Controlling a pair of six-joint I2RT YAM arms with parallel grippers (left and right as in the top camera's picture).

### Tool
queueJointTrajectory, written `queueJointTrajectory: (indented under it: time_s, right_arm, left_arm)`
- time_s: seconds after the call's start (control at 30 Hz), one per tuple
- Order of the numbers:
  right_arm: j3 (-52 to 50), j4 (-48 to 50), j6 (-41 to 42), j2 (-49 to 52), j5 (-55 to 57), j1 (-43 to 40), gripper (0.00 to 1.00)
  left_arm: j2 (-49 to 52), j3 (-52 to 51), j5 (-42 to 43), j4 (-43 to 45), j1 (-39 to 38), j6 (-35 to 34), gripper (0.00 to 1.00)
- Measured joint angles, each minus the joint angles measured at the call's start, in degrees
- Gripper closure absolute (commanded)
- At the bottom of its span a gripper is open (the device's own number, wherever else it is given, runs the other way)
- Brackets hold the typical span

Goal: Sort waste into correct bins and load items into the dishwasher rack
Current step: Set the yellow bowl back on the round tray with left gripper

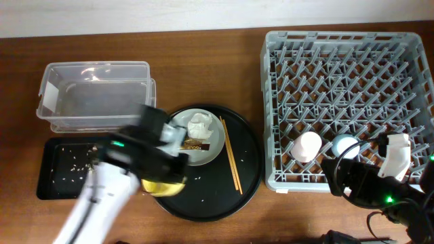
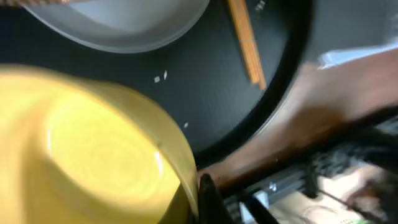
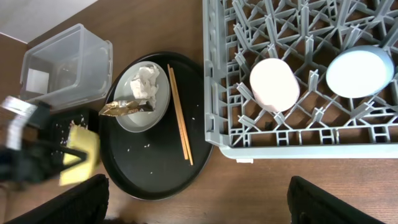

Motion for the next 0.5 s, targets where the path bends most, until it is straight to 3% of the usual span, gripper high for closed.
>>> queueJointTrajectory:
  time_s: [0.03,0.07,0.17,0.2,0.27,0.3,0.43,0.5]
  right_arm:
    - [0.00,0.02,-0.02,0.00,-0.02,0.00,0.09]
    - [0.00,-0.13,0.00,0.00,-0.02,0.00,0.08]
    - [0.00,-0.02,-0.02,0.00,0.00,0.00,0.08]
    - [0.00,-0.02,0.00,0.00,0.00,0.00,0.08]
    - [0.00,-0.04,-0.04,0.00,-0.02,0.00,0.08]
    - [0.00,-0.02,0.00,0.00,-0.02,0.00,0.08]
    - [0.00,0.04,0.00,0.00,-0.02,0.00,0.07]
    - [0.00,-0.04,0.00,0.00,-0.02,0.00,0.07]
  left_arm:
    - [0.13,-0.57,-1.31,0.33,-1.88,-1.51,1.00]
    - [0.42,-4.70,-7.34,5.81,-9.77,-9.05,1.00]
    - [3.30,-12.04,-13.51,15.08,-21.33,-18.86,0.99]
    - [4.66,-13.25,-14.99,16.24,-23.15,-21.11,0.82]
    - [7.37,-14.08,-16.83,17.03,-25.42,-23.80,0.63]
    - [8.28,-14.16,-17.49,17.29,-26.01,-25.00,0.46]
    - [9.01,-11.08,-20.61,10.80,-25.90,-27.10,0.18]
    - [8.83,-5.07,-23.76,5.51,-24.83,-26.47,0.14]
